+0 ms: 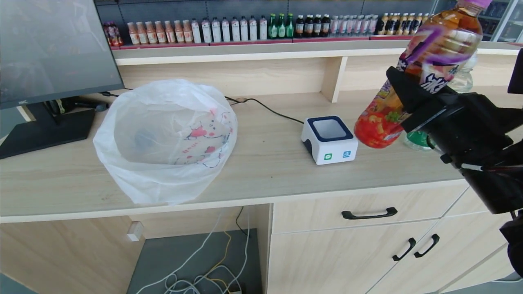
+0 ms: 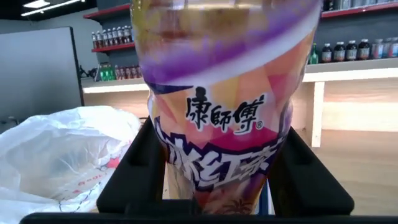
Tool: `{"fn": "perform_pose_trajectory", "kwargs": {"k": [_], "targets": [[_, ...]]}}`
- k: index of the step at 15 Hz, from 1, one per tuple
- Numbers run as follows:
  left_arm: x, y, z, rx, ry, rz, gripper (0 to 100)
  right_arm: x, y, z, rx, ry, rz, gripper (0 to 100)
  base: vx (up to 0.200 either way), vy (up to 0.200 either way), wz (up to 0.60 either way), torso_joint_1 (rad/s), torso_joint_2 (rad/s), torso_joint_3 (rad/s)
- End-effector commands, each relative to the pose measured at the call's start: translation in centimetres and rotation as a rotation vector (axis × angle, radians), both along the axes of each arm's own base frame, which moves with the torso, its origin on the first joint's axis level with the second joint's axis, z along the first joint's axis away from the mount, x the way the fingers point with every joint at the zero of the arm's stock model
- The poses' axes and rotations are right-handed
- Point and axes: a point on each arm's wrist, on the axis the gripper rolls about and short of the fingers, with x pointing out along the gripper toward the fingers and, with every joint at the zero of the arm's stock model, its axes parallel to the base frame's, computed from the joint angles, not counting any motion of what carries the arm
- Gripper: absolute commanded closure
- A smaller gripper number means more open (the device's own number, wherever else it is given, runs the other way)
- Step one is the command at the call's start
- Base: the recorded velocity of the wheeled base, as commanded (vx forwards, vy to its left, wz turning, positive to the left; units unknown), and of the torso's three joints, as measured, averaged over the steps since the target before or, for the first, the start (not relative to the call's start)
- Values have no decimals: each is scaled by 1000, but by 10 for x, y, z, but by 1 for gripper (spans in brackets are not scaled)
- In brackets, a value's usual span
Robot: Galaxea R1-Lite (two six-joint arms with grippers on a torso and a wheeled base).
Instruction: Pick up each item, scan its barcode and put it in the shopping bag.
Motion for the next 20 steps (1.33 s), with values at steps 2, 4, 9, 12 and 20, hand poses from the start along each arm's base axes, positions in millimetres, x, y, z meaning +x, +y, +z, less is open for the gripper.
{"fn": "perform_pose_trajectory", "kwargs": {"k": [2,4,9,12,20], "targets": [[0,0,0,0,1,0,0,3,2,-15,7,70,22,100,0,0,0,0,0,0],[0,0,0,0,1,0,0,20,10,3,66,31,48,100,0,0,0,0,0,0],[0,0,0,-2,1,0,0,45,25,1,178,94,111,100,0,0,0,0,0,0],[0,0,0,0,1,0,0,51,41,-2,310,148,127,100,0,0,0,0,0,0],[0,0,0,0,1,0,0,86,65,5,564,282,241,100,0,0,0,0,0,0]]}}
